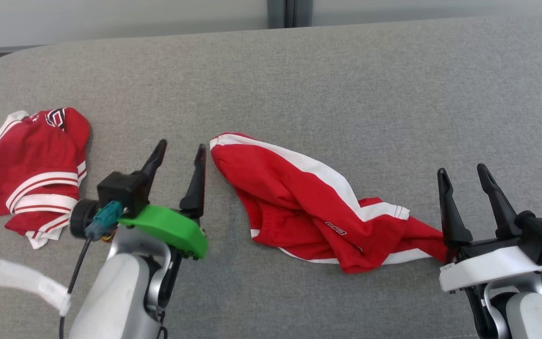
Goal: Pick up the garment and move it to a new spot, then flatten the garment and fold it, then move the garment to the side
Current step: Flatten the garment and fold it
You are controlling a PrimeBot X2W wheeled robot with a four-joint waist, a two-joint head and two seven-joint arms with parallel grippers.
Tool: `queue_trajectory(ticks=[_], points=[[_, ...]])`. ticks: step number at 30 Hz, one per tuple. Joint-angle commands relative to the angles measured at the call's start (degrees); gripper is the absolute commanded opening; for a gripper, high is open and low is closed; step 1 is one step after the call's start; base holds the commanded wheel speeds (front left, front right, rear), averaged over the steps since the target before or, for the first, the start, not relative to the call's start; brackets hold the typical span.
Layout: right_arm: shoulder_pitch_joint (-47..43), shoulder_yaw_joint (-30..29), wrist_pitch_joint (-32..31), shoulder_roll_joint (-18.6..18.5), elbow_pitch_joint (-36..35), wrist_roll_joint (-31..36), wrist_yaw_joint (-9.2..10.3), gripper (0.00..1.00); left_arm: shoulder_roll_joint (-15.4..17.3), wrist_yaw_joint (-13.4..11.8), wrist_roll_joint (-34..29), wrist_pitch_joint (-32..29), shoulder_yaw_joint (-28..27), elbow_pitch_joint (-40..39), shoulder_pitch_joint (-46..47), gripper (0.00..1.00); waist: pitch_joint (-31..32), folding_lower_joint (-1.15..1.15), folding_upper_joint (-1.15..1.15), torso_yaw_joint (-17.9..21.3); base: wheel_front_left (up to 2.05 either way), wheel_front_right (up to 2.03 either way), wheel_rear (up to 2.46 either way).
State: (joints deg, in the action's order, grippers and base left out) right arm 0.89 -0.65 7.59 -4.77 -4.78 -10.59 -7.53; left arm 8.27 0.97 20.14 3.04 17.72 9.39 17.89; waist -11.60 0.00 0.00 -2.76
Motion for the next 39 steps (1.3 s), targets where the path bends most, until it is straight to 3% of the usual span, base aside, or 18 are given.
queue_trajectory(ticks=[1, 6, 10, 11, 12, 13, 19, 25, 32, 33, 34, 39], points=[[1.1, 0.2, -0.1, -0.2, -0.3, 0.0, 0.08, 1.00, -0.8, 0.9, 0.7, -1.9, 0.9, 1.2, 2.7, 1.00, -1.6, 0.00, 0.00, 0.4, 0.00, 0.00, 0.00], [2.2, 0.9, 0.0, -0.1, 0.4, -0.2, 0.07, 1.00, -2.9, 2.5, 3.6, -8.9, 3.5, 8.8, 7.9, 1.00, -3.5, 0.00, 0.00, 1.4, 0.00, 0.00, 0.00], [2.9, 0.9, 0.5, 0.0, 1.4, -0.4, 0.08, 1.00, -3.6, 2.1, 5.0, -11.5, 3.7, 15.5, 10.3, 1.00, -4.3, 0.00, 0.00, 2.0, 0.00, 0.00, 0.00], [3.0, 0.9, 0.6, 0.1, 1.5, -0.4, 0.08, 1.00, -3.7, 2.2, 5.4, -11.6, 3.7, 16.5, 10.6, 0.75, -4.3, 0.00, 0.00, 2.1, 0.00, 0.00, 0.00], [3.1, 0.9, 0.7, 0.1, 1.6, -0.4, 0.08, 1.00, -3.8, 2.5, 5.7, -11.4, 3.7, 17.4, 10.8, 0.33, -4.4, 0.00, 0.00, 2.1, 0.00, 0.00, 0.00], [3.1, 0.8, 0.7, 0.2, 1.8, -0.4, 0.08, 1.00, -3.8, 2.7, 5.9, -11.1, 3.8, 18.0, 11.0, 0.00, -4.5, 0.00, 0.00, 2.1, 0.00, 0.00, 0.00], [2.9, 0.4, 1.1, 0.4, 2.4, -0.6, 0.08, 1.00, -2.8, 3.0, 5.3, -6.6, 3.7, 18.1, 8.9, 0.00, -4.1, 0.00, 0.00, 1.4, 0.00, 0.00, 0.00], [2.3, 0.2, 1.1, 0.7, 2.9, -0.8, 0.08, 1.00, -1.5, 0.1, 4.8, -3.6, 3.4, 12.8, 0.7, 0.00, -3.0, 0.00, 0.00, 0.5, 0.00, 0.00, 0.00], [2.0, 0.0, 0.7, 0.7, 2.6, -0.8, 0.08, 1.00, -2.3, -2.7, 7.0, -5.7, 4.5, 6.9, -11.1, 0.00, -2.3, 0.00, 0.00, -0.1, 0.00, 0.00, 0.00], [2.0, 0.0, 0.6, 0.7, 2.5, -0.7, 0.07, 1.00, -2.4, -3.0, 6.9, -5.5, 4.7, 6.4, -11.7, 0.36, -2.2, 0.00, 0.00, -0.2, 0.00, 0.00, 0.00], [1.9, -0.1, 0.5, 0.7, 2.3, -0.6, 0.08, 1.00, -2.5, -3.2, 6.7, -4.9, 4.8, 5.9, -12.0, 1.00, -2.1, 0.00, 0.00, -0.3, 0.00, 0.00, 0.00], [1.7, -0.2, 0.0, 0.2, 1.7, -0.3, 0.07, 1.00, -1.9, -4.4, 5.1, 0.2, 3.9, 3.2, -11.1, 1.00, -1.8, 0.00, 0.00, -0.9, 0.00, 0.00, 0.00]])
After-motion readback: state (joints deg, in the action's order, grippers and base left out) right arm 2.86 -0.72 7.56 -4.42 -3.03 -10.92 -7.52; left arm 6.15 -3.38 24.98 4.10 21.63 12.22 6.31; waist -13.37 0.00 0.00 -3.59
